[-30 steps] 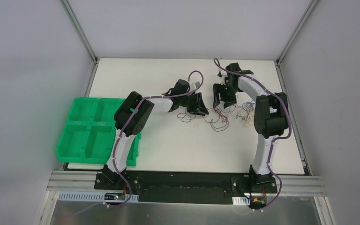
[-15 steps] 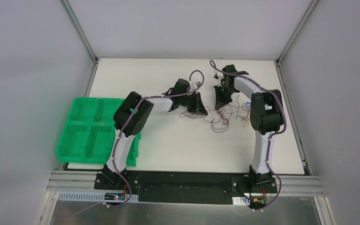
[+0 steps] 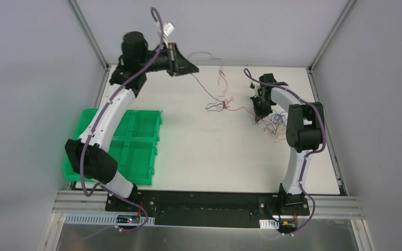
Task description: Untangle the cables
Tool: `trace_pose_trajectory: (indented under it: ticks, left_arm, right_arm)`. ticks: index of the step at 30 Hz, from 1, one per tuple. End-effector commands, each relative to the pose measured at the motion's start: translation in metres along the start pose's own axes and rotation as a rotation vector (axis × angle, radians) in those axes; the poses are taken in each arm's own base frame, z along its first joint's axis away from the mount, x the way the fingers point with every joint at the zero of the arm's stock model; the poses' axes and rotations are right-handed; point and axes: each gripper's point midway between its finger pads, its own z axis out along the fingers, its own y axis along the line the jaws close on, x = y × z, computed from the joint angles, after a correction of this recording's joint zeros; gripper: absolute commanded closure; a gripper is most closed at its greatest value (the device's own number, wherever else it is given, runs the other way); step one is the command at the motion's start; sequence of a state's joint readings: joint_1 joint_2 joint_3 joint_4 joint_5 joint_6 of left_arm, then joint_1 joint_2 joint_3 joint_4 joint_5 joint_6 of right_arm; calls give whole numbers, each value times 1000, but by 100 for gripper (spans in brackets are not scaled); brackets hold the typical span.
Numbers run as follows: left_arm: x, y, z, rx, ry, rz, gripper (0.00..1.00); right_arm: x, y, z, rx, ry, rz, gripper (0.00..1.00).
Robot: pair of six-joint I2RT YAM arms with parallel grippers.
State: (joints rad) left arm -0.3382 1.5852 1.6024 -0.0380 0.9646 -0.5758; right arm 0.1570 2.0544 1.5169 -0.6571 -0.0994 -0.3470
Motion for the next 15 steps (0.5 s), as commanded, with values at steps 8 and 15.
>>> trace_pose_trajectory:
  ticks: [8,15]
  left_arm:
    - [-130,-42,-136,-125,-279,210,100]
    - [-156,-44,-166,-160,-337,221,100]
  right_arm:
    - [12,-65,-9,256,-23,-165,100]
    - [28,-80,-14,226,27,-197,100]
